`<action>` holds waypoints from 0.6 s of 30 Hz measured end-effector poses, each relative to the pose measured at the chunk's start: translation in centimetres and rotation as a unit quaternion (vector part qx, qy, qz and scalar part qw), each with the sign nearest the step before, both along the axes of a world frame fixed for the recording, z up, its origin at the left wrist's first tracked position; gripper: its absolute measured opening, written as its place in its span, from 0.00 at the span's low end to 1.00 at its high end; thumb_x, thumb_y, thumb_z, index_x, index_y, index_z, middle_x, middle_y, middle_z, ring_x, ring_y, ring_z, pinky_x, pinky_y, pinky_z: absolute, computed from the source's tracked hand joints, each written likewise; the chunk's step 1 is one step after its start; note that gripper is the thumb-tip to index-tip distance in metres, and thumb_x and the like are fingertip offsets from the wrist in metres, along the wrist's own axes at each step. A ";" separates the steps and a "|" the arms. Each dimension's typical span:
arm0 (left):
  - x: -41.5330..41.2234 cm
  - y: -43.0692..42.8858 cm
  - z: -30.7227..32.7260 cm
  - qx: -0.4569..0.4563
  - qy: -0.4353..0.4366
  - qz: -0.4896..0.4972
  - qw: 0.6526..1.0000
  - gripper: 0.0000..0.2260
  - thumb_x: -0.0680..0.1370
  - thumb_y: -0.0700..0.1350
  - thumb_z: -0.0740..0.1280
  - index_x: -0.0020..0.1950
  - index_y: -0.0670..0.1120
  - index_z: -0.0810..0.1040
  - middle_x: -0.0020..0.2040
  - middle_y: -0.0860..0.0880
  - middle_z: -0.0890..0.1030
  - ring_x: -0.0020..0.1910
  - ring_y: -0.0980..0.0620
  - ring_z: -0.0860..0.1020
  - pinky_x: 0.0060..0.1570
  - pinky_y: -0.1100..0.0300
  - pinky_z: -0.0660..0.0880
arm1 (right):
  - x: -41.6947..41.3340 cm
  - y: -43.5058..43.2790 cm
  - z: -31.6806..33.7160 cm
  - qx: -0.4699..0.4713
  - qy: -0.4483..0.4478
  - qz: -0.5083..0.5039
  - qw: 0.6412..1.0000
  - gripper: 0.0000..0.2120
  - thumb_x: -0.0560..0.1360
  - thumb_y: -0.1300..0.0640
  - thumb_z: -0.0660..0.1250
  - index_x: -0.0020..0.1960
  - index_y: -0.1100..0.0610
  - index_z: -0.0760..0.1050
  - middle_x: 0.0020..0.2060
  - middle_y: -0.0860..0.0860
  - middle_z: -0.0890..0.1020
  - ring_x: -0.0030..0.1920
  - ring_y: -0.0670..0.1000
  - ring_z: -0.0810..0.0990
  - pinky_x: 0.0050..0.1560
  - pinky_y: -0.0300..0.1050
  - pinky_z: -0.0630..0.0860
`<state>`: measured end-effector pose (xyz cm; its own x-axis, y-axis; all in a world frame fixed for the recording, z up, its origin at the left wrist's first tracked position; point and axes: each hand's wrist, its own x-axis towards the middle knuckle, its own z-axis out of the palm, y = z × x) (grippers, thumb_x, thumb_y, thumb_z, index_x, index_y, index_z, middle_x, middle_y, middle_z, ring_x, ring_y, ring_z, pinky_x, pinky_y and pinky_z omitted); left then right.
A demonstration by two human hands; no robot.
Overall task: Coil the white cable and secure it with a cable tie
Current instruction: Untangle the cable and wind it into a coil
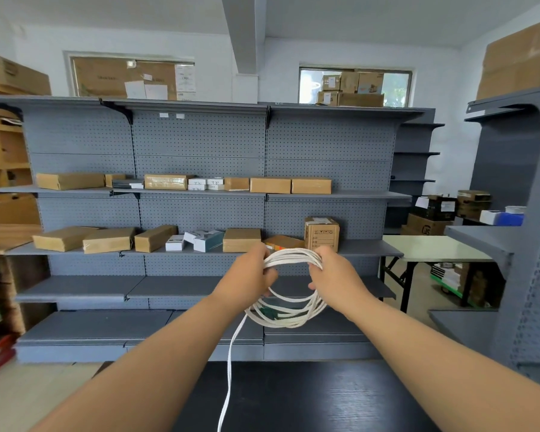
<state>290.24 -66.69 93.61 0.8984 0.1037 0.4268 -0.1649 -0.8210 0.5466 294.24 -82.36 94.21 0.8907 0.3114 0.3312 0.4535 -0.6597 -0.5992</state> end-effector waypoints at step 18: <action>-0.5 0.8 0.6 -0.049 -0.011 0.053 0.997 0.07 0.71 0.42 0.69 0.45 0.47 0.72 0.35 0.52 0.76 0.37 0.51 0.75 0.34 0.60 0.69 | -2.1 2.5 1.1 -0.160 -0.092 -0.033 0.982 0.07 0.80 0.65 0.51 0.56 0.59 0.63 0.48 0.58 0.75 0.46 0.59 0.74 0.40 0.49 0.67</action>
<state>289.74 -65.91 94.22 0.8703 0.2401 0.4299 -0.0925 -0.7779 0.6216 292.19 -79.85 95.35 0.8468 0.3692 0.3828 0.4842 -0.8330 -0.2677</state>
